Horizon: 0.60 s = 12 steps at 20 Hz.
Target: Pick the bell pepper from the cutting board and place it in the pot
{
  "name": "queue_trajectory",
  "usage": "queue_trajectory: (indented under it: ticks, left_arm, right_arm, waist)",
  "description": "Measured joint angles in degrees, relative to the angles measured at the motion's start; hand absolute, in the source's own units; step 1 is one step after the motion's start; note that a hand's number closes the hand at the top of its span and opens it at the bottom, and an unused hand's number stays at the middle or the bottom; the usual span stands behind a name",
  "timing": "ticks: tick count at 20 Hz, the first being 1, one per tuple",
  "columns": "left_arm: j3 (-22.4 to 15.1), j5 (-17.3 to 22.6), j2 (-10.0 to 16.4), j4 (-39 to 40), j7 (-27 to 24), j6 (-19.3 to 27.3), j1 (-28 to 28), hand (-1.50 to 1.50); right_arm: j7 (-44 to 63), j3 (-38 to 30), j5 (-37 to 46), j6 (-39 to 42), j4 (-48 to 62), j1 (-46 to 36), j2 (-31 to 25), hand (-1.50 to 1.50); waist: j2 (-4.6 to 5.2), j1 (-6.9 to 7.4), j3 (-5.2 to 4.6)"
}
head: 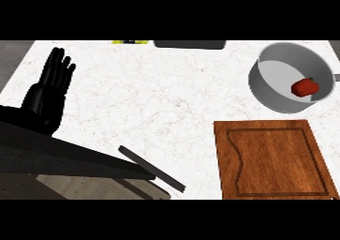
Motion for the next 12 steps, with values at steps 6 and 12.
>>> queue_trajectory:
  ticks: [6,12]
  left_arm:
    - [-0.4,0.2,0.0,0.3,-0.9,0.3,0.1,0.00]
    - [-0.6,0.7,0.1,0.1,-1.2,0.3,0.1,0.00]
  right_arm:
    - [0.1,-2.0,-2.1,1.5,-0.2,3.3,-3.0,-1.50]
    - [0.9,-3.1,-3.3,2.7,-0.5,5.4,-5.4,-1.50]
  waist:
    - [0.19,0.17,0.22]
    - [0.40,0.61,0.31]
